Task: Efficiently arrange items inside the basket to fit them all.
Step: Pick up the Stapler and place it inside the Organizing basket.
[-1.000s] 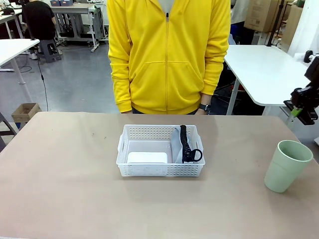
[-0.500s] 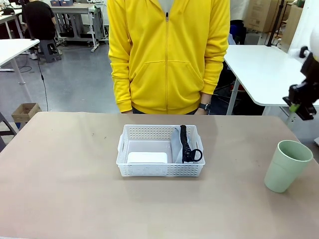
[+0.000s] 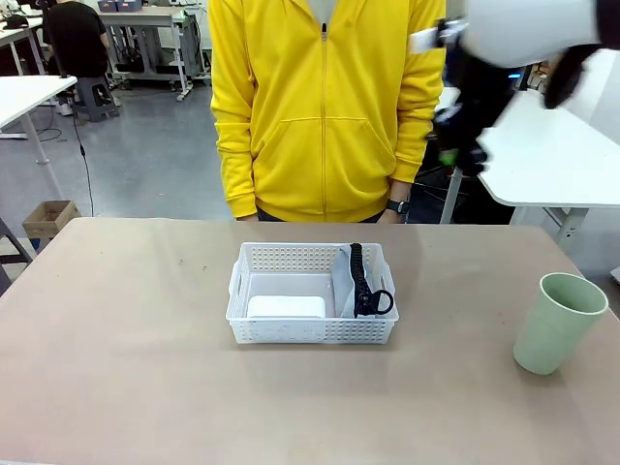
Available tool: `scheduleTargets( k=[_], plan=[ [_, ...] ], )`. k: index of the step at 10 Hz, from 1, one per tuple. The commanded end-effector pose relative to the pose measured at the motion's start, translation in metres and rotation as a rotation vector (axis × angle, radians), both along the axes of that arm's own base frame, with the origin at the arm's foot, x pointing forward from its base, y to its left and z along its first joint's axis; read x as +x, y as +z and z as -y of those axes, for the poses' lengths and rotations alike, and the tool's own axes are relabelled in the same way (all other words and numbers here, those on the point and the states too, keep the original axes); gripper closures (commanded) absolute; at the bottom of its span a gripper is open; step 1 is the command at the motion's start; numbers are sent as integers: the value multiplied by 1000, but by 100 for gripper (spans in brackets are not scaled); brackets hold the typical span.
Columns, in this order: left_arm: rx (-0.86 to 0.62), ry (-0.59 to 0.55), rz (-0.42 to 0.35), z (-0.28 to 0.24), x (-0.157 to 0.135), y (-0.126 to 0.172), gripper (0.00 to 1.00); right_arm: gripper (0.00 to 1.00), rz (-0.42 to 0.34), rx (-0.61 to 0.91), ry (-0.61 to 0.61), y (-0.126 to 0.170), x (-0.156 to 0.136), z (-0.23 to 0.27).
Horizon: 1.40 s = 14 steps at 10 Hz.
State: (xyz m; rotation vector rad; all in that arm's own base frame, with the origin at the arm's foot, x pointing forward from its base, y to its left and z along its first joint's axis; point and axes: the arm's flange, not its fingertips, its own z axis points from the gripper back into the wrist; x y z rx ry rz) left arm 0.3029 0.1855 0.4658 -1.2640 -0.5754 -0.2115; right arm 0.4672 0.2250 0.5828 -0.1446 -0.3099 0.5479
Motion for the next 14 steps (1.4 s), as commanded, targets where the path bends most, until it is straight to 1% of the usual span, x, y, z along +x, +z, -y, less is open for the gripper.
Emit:
scheduleTargets(
  k=[1,2,3,4,5,6,7,8,9,10,14],
  plan=[
    [-23,6,9,2,-1,5,0,63,2,-56,241,-9,17,-54],
    [-23,6,9,2,-1,5,0,63,-30,-83,380,-26,10,-99],
    [-23,6,9,2,-1,5,0,63,-69,-78,531,-54,1,-145],
    [-23,6,9,2,-1,5,0,63,-94,-66,659,-83,-10,-176],
    [-23,6,9,2,-1,5,0,63,-128,-55,763,-109,-21,-197],
    [-23,6,9,2,-1,5,0,63,-156,-42,803,-122,-25,-203],
    [-23,6,9,2,-1,5,0,63,-165,-33,800,-125,-25,-201],
    [-23,6,9,2,-1,5,0,63,-157,-36,791,-125,-25,-199],
    [-23,6,9,2,-1,5,0,63,-125,-134,759,-119,-23,-196],
    [-23,6,9,2,-1,5,0,63,-169,-54,789,-144,-30,-218],
    [-23,6,9,2,-1,5,0,63,-169,-54,789,-144,-30,-218]
  ],
)
